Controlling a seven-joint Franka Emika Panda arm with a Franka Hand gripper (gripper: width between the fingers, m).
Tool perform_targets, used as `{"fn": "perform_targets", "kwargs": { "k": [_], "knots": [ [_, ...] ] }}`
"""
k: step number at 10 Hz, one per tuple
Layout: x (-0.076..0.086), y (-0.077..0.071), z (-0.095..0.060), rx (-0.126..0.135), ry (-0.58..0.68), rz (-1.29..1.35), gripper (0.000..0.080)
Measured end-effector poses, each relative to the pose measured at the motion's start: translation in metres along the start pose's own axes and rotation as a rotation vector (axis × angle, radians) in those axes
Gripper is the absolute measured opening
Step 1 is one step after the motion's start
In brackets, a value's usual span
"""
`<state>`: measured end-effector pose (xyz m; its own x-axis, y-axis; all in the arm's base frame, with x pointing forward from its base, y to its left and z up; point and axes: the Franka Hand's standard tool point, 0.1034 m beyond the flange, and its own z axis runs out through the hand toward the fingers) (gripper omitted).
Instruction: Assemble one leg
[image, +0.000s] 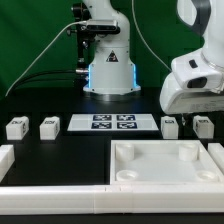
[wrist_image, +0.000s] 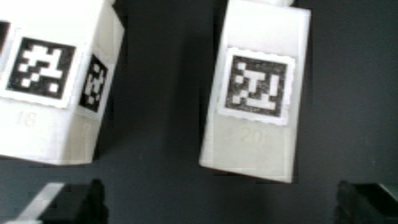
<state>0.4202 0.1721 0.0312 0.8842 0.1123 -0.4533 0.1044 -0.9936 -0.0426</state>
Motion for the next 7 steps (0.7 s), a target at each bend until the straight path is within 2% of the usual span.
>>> {"fn": "perform_targets", "kwargs": {
  "k": [1,2,3,4,7],
  "knots": [
    [-0.001,0.0,0.003,-0.001,-0.008,-0.001,0.0649],
    [-0.01,0.0,0.007,-0.012,-0.111,0.0,0.0649],
    [-0.006,-0.002,0.008,-0.013,-0.166,-0.001,0.0649],
    [0.001,-0.004,0.008,-0.009,-0.14,-0.001,0.0649],
    [-0.002,-0.003,0.011,-0.01,-0.156,-0.001,0.0649]
  ]
}}
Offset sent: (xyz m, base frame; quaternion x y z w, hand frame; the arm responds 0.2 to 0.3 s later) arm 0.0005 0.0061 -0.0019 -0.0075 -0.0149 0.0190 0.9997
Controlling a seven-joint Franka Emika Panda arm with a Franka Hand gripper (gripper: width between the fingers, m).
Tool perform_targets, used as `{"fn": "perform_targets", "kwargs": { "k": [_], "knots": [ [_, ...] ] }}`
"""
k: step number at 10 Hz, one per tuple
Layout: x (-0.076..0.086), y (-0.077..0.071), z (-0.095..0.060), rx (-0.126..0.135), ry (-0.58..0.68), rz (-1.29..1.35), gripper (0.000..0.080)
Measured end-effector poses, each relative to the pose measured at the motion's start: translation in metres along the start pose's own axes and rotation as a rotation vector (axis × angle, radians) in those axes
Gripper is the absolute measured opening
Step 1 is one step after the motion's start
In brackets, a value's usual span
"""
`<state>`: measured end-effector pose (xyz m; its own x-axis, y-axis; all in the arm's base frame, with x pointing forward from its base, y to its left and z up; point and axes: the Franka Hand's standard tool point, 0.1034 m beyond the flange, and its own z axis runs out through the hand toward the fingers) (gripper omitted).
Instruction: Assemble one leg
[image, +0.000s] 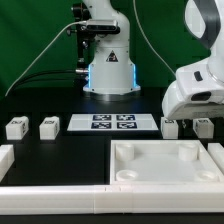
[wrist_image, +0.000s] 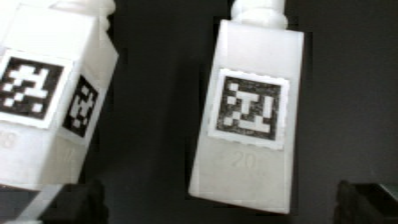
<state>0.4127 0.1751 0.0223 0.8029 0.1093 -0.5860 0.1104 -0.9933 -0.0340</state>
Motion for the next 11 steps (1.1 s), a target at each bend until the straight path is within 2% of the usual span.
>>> {"fn": "perform_targets", "kwargs": {
  "k": [3,4,5,9,11],
  "knots": [
    [-0.002,0.001,0.009,-0.003,-0.038,0.001,0.0649],
    [-0.013,0.003,0.013,-0.014,-0.165,0.0,0.0649],
    [-0.001,0.0,0.014,-0.008,-0.17,-0.001,0.0649],
    [-0.002,-0.001,0.018,-0.01,-0.176,-0.002,0.0649],
    [-0.006,0.0,0.024,-0.014,-0.218,-0.002,0.0649]
  ]
}}
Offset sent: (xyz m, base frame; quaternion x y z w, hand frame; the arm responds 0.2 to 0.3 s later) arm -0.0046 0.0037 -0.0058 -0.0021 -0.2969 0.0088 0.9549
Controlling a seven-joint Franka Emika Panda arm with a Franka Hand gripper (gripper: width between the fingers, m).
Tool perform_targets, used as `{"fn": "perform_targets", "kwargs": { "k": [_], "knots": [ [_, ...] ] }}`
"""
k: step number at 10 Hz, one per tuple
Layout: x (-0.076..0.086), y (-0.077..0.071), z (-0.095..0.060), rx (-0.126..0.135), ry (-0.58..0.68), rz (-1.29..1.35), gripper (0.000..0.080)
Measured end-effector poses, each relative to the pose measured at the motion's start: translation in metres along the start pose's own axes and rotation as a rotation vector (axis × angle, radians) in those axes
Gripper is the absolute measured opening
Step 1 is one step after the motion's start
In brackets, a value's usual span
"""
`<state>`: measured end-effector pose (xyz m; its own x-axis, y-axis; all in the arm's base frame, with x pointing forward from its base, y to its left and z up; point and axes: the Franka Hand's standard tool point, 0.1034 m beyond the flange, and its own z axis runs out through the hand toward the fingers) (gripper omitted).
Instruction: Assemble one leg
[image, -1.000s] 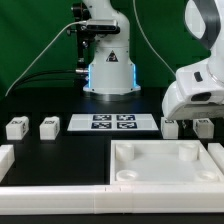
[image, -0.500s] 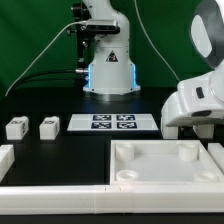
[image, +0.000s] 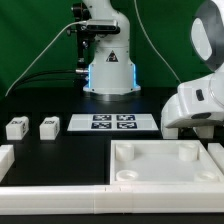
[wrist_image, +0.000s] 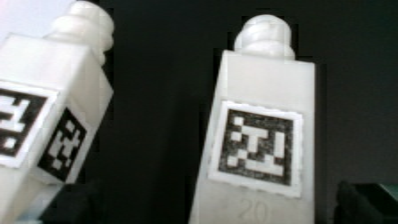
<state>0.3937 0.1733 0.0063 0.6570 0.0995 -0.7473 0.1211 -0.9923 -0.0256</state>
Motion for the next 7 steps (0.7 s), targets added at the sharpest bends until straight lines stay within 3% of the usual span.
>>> {"fn": "perform_targets", "kwargs": {
  "k": [5,7],
  "knots": [
    [-0.0024,0.0003,0.0082,-0.005,-0.053,-0.001,0.0649],
    [-0.0024,0.0003,0.0083,-0.005,-0.053,-0.001,0.037]
  ]
}}
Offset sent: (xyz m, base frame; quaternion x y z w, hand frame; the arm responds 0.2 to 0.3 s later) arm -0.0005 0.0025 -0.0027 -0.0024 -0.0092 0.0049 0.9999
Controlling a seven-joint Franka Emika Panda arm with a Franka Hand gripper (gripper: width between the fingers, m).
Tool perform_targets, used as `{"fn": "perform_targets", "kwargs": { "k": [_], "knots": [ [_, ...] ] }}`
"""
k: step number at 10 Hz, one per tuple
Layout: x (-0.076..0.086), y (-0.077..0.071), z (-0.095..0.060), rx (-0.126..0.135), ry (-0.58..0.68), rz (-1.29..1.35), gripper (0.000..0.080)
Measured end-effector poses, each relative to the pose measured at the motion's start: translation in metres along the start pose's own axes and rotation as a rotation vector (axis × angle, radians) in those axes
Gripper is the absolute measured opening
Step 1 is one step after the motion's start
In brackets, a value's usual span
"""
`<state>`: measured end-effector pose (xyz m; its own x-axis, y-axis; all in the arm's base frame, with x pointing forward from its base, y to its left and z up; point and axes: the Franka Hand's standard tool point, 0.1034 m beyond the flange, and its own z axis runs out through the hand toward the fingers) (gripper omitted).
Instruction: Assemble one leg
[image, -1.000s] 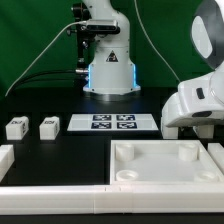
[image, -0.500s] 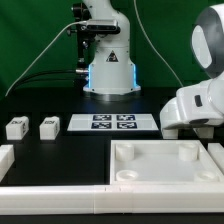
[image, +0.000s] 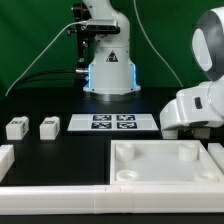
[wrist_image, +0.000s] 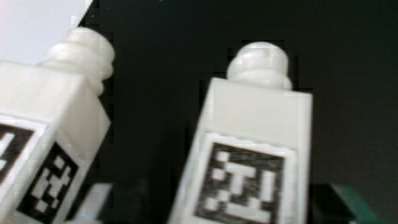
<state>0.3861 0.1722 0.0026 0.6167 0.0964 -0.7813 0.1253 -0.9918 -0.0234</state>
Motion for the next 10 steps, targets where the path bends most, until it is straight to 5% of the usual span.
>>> {"fn": "perform_targets", "kwargs": {
  "k": [1,6,10],
  "knots": [
    [0.0,0.0,0.0,0.0,0.0,0.0,0.0291],
    [-0.001,0.001,-0.003,0.002,0.004,-0.004,0.0292],
    [-0.018,0.007,-0.037,0.001,0.064,-0.043,0.0294]
  ]
}}
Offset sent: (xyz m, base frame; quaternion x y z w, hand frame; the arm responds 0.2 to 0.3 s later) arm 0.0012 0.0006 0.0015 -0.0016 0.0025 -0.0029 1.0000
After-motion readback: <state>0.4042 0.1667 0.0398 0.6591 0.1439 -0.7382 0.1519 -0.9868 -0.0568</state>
